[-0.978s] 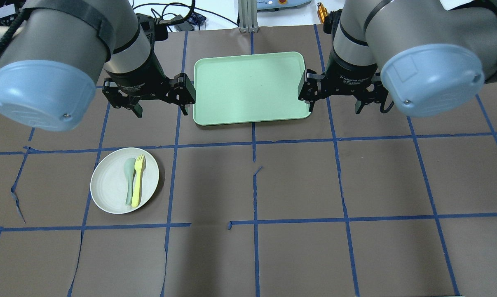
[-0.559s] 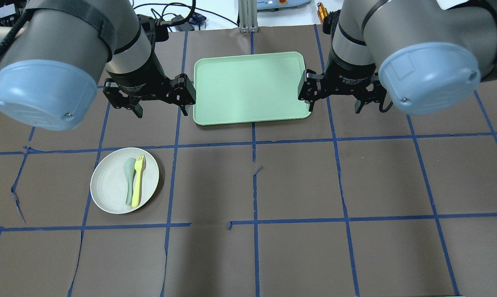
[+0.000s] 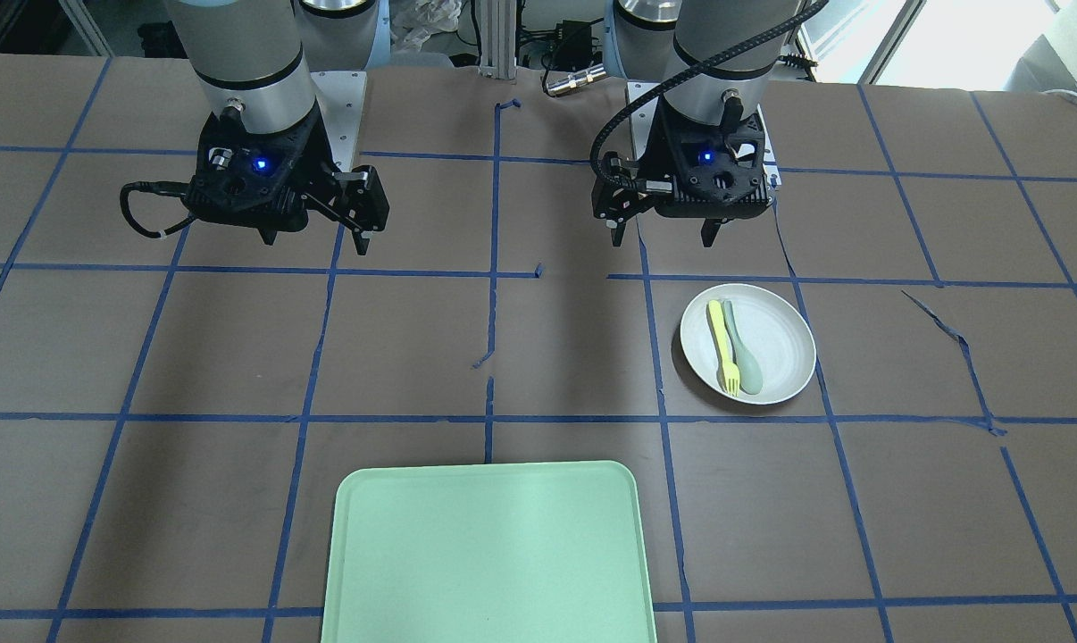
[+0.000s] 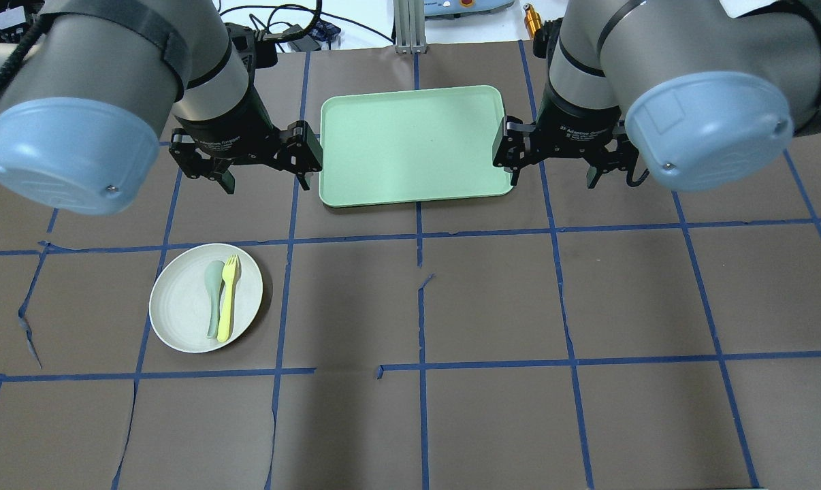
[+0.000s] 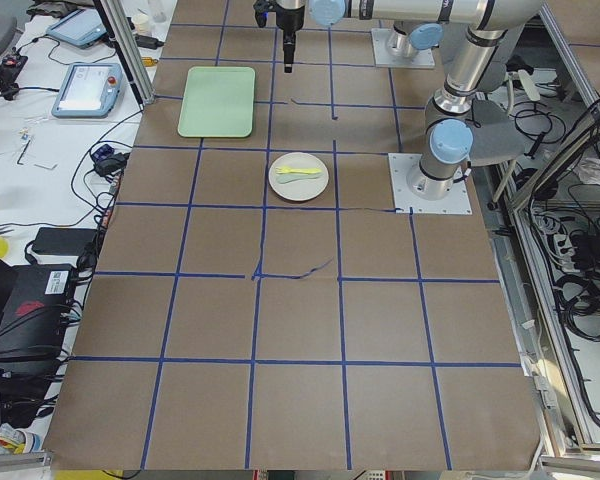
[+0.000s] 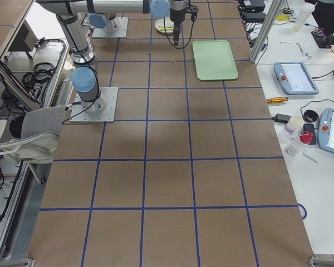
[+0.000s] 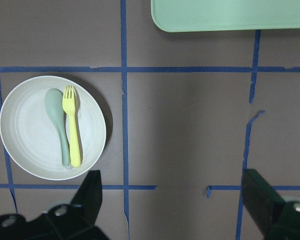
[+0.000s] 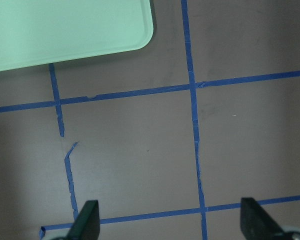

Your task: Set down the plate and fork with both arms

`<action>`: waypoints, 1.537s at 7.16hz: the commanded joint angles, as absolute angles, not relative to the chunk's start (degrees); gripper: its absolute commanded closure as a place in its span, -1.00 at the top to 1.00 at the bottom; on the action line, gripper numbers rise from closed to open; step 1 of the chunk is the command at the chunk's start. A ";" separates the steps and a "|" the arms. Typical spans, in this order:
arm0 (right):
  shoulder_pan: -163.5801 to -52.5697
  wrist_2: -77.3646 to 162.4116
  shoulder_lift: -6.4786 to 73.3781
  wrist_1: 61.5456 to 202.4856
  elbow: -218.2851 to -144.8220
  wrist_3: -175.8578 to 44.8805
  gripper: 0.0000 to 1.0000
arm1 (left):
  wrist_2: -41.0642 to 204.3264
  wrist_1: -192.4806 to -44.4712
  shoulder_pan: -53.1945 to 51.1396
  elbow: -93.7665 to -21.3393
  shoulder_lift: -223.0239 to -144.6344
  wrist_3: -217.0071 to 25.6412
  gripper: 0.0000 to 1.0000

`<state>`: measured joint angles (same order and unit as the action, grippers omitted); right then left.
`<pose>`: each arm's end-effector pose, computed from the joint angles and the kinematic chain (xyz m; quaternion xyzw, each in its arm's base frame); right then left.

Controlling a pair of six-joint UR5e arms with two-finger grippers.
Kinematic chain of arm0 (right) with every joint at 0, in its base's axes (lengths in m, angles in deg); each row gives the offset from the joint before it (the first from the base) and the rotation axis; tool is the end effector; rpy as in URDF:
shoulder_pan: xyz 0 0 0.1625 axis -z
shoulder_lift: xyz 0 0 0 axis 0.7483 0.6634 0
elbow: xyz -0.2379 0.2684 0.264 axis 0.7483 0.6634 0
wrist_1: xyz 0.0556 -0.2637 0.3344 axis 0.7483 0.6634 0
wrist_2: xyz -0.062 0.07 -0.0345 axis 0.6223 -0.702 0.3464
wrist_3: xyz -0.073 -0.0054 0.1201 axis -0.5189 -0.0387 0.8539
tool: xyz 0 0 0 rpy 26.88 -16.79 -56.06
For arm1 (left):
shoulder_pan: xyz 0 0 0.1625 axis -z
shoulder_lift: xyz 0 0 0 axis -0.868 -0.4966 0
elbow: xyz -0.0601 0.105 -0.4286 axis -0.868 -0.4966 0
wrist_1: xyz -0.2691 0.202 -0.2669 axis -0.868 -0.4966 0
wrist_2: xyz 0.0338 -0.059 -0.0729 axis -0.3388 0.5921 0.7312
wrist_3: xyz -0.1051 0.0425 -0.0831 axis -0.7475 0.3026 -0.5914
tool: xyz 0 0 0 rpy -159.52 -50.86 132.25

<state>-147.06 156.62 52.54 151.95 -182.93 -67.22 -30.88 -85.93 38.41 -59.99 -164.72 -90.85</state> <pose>0.2068 -0.4925 0.4311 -0.0538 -0.9984 0.0129 0.0069 -0.2070 -0.4910 0.4438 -0.0112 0.9997 -0.0218 0.0050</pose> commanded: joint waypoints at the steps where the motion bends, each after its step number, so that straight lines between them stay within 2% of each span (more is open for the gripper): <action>1: -147.06 156.51 52.59 151.95 -182.87 -67.22 1.00 | -30.87 -85.96 38.39 -59.92 -164.76 -90.88 1.00; 9: -147.06 156.42 52.41 151.95 -182.69 -67.14 1.00 | -30.96 -85.96 37.52 -60.18 -165.02 -89.57 1.00; 11: -147.06 156.51 52.41 151.95 -182.87 -67.14 1.00 | -30.61 -85.87 27.46 -63.41 -165.12 -81.53 1.00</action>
